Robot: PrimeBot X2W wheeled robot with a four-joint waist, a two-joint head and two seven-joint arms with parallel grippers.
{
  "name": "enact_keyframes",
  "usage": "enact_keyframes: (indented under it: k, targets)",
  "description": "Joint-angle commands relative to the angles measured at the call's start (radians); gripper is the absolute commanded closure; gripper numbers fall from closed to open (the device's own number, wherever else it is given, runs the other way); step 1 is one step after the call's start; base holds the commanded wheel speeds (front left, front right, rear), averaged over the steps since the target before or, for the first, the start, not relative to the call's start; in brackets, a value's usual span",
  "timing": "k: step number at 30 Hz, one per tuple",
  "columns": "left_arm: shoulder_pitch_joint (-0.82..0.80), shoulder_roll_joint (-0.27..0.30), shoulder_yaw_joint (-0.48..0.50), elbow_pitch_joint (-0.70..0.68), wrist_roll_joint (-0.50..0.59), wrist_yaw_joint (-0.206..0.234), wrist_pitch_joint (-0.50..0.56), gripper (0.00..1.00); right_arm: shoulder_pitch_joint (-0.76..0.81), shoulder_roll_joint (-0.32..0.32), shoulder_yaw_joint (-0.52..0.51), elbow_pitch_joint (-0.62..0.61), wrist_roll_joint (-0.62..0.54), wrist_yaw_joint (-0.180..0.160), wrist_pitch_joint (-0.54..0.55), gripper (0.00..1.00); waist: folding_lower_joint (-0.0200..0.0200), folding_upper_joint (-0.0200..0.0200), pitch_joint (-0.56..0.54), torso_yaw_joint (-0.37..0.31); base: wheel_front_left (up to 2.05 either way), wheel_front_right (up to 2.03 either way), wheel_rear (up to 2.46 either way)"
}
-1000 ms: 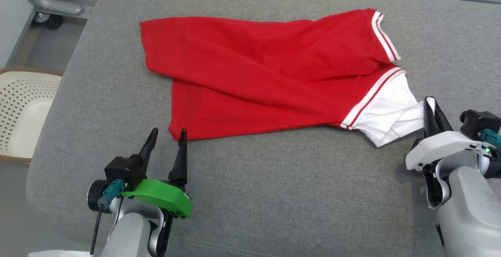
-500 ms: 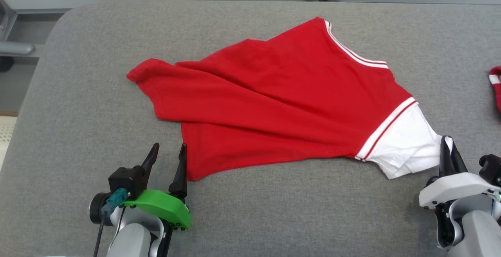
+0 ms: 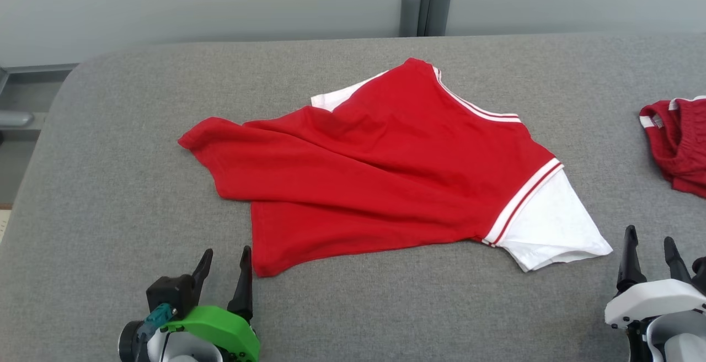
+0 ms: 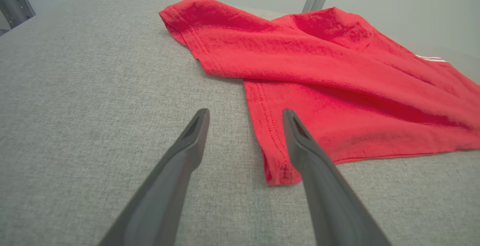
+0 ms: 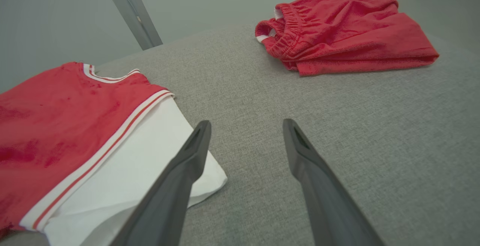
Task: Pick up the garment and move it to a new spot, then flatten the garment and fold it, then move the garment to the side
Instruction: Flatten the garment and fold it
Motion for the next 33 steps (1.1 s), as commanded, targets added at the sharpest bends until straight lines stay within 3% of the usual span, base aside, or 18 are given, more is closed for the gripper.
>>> enact_keyframes:
  k: [1, 9, 23, 33]
  targets:
    - [0.027, 0.003, 0.012, 0.005, -0.005, 0.010, 0.000, 0.00, 0.015, 0.003, 0.010, -0.013, -0.012, -0.001, -0.003, 0.00, 0.0001, 0.0000, -0.031, -0.016, 0.00, 0.00, 0.00]
    - [0.083, 0.003, 0.054, 0.019, -0.005, 0.030, 0.000, 0.00, 0.044, 0.011, 0.068, -0.062, -0.014, -0.001, -0.003, 0.00, 0.0001, 0.0000, -0.078, -0.028, 0.00, 0.00, 0.00]
    - [0.060, 0.003, 0.018, 0.062, -0.053, 0.006, 0.000, 0.00, 0.032, 0.015, 0.120, -0.104, -0.003, -0.001, -0.003, 0.00, 0.0001, 0.0000, -0.055, -0.077, 0.00, 0.00, 0.00]
    - [0.125, 0.003, 0.047, -0.034, -0.010, 0.029, 0.000, 0.00, 0.057, 0.015, 0.132, -0.138, -0.005, -0.001, -0.003, 0.00, 0.0001, 0.0000, -0.090, -0.108, 0.00, 0.00, 0.00]
